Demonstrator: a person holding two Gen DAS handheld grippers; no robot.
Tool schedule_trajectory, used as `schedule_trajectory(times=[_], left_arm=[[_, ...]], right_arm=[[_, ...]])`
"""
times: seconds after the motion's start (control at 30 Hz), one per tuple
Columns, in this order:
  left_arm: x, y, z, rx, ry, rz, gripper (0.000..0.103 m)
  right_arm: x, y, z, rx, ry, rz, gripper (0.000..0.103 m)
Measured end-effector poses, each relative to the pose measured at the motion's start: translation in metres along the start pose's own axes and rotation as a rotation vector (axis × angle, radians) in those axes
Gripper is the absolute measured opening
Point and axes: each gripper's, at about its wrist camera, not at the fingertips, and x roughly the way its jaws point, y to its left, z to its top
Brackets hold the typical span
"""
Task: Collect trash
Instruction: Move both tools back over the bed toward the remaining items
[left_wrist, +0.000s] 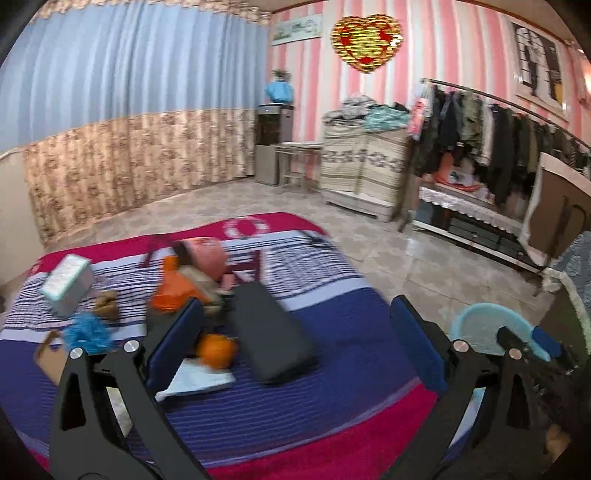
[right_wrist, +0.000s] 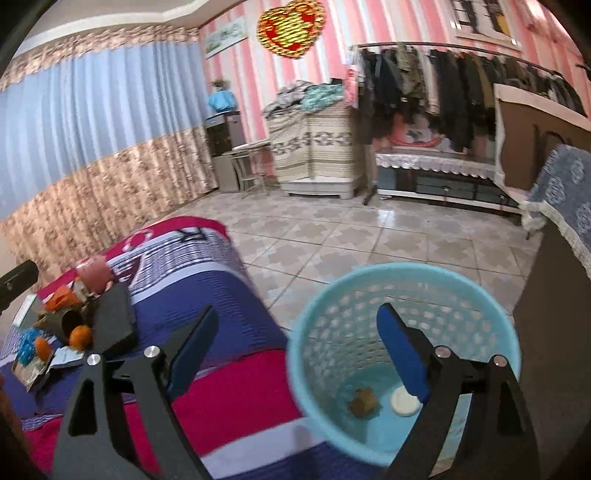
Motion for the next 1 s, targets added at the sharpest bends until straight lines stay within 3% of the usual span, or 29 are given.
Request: schedule_trajectory(times=[0.2,0.3,0.47,0.63,1.0], left_arm=[[-0.010,0.065,-0.004,-0.058,0.007,0.079,0.098],[-0.018,0.092,-0.010,-0.065,0.008,0.109,0.097],[-0.020,0.122,-0.025,-0.057,0.039,0.150,0.097],[-0.033,0.149,-0.039,-0.066,-0.021,0.261,0.097],[-0.038,0.189,-0.048,-0.107,0.020,0.284,0.098]], right_arm=[[-0.002,0.045,-0.007,-0.111,0.002,0.037,0.086],[-0.005,0.056,-0.010,-0.108,0.005,0.072,0.095],[-0.010,0.076,-0.015,-0.135,0.003,0.111,0.095],[-0.008,0.094,-0.021,-0.164,0.020,0.145,0.095],[-0.011,0.130,-0.023,-0.235,0.019,0.200,0.095]])
